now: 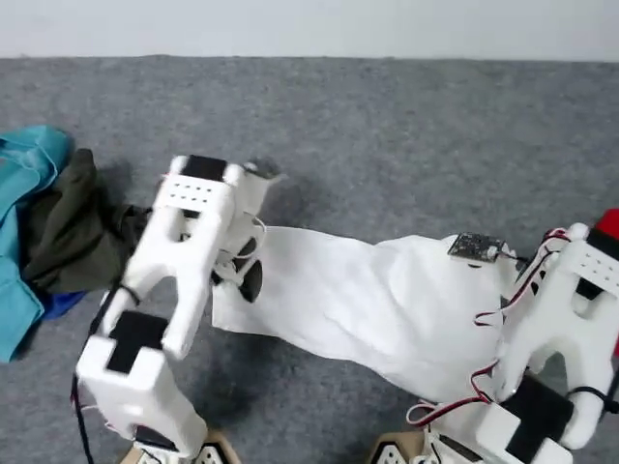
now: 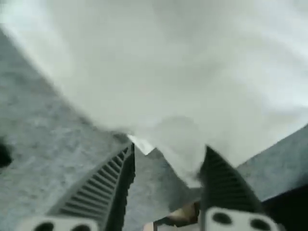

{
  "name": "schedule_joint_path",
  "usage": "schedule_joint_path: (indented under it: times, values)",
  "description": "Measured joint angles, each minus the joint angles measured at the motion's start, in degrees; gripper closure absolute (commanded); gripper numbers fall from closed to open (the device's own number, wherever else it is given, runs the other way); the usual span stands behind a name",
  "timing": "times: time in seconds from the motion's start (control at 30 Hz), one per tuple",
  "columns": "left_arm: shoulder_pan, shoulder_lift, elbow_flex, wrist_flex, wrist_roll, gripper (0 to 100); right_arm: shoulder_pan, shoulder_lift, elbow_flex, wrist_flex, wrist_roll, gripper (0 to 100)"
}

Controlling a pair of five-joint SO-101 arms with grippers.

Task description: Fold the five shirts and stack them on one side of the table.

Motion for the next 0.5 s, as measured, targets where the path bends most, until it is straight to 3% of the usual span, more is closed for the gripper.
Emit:
schedule_joint_path:
  times: [0.17, 0.4, 0.5]
  values:
    - [-0.09, -9.32, 0.00, 0.00, 0.26, 75, -2.11, 0.44, -6.24, -0.18, -1.41, 69.0]
    - [-0.79, -16.62, 0.35, 0.00, 1.41, 75, -12.66, 13.10, -20.48, -13.36, -19.96, 69.0]
    - [-0.62, -17.93, 0.35, 0.00, 3.96, 75, -16.09, 21.63, -29.01, -13.98, -24.62, 69.1]
